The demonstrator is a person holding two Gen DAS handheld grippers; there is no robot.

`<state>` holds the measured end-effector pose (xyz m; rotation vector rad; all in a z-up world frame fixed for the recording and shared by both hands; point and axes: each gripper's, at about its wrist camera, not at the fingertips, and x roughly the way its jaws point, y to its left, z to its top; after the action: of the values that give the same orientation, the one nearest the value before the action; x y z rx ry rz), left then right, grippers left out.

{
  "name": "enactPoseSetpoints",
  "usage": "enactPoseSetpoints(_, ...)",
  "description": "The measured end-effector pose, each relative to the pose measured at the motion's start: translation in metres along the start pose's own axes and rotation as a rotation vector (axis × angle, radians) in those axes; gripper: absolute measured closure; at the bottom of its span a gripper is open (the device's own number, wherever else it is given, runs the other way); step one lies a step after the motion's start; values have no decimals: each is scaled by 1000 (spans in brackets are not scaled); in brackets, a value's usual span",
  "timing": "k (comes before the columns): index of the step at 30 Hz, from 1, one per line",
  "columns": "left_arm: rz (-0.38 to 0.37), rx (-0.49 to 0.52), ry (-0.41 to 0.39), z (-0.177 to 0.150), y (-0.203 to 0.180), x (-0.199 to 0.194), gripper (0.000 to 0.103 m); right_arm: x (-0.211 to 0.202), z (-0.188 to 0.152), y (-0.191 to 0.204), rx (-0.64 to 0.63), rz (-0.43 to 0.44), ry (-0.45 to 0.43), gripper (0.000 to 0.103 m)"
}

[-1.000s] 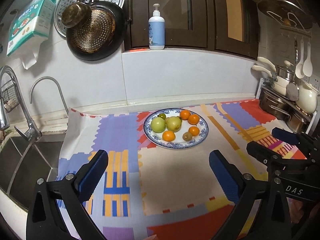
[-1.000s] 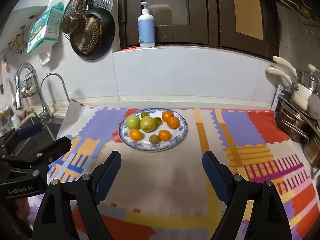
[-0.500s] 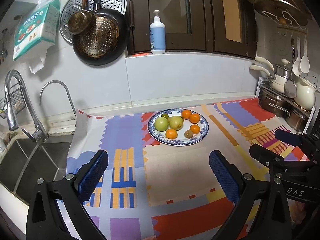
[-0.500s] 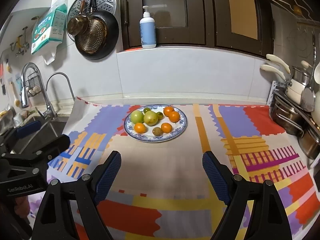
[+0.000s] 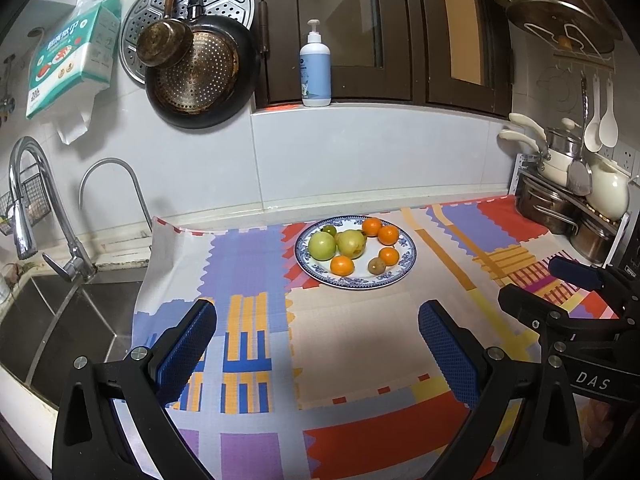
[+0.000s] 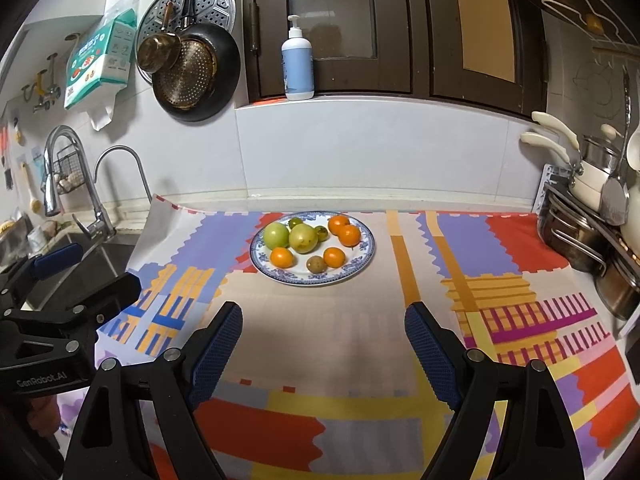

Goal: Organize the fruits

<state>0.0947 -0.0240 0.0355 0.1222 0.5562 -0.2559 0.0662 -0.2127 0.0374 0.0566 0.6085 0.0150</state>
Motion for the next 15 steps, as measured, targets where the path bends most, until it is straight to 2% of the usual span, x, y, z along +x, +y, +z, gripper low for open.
enactPoseSetpoints(15,6,-9,18,-1,5,3,0,2,-1,5,-5,5,11,19)
